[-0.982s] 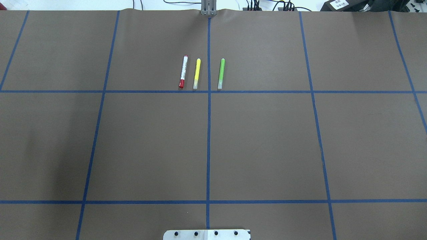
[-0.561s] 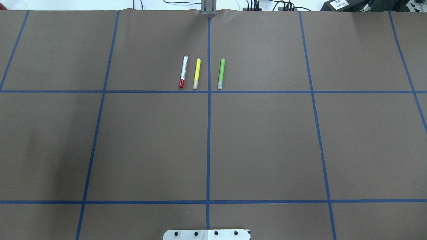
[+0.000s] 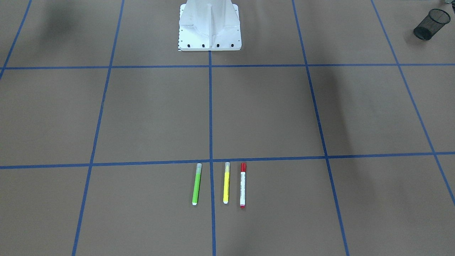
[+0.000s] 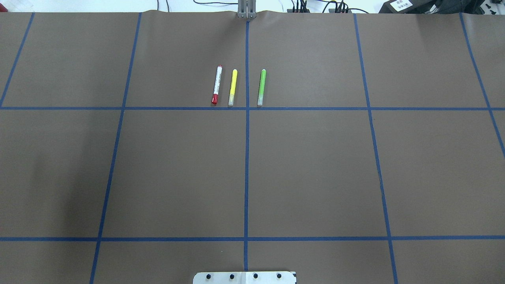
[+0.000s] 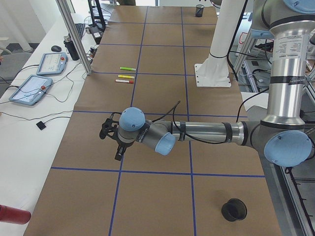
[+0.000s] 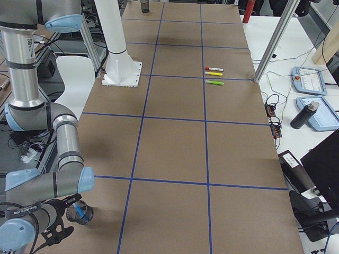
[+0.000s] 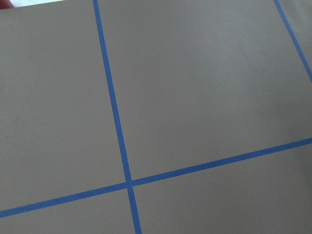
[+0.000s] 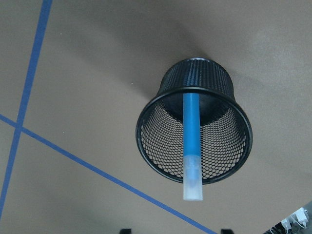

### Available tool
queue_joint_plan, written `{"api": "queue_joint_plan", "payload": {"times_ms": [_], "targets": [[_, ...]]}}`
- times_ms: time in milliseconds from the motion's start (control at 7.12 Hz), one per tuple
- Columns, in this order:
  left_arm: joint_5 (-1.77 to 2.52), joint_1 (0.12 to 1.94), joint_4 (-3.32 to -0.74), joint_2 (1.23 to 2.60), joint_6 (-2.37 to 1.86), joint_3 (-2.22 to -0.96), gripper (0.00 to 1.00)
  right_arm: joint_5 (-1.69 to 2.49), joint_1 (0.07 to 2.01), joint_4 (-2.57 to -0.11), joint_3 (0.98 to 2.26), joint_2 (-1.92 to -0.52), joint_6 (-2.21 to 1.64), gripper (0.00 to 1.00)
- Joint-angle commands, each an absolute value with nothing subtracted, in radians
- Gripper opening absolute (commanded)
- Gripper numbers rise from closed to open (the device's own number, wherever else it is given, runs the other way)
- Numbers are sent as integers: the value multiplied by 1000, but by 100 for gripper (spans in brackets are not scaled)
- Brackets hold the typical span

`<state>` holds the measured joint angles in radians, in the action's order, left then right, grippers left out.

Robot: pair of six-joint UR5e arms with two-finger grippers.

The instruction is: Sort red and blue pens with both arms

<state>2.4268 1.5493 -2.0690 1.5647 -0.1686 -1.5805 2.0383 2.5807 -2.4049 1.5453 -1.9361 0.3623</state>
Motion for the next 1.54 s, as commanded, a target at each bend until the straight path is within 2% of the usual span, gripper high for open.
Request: {"api": "queue_joint_plan", "payload": {"times_ms": [0, 421, 842, 1404], "targets": [[2427, 1549, -2066, 1565, -170, -1577, 100, 2040, 2562, -2396, 1552, -1879, 364, 100], [2469, 1548, -2057, 1560, -169, -1562, 100, 2209, 2313, -2391, 1592, -1713, 359, 100], [2488, 1548, -2054, 1552, -169, -1559, 100, 2319, 2056, -2385, 1598, -1443, 287, 100], [2493, 1548, -2057, 1551, -170, -1555, 100, 2422, 1727, -2087, 1611, -1222, 156, 100]]}}
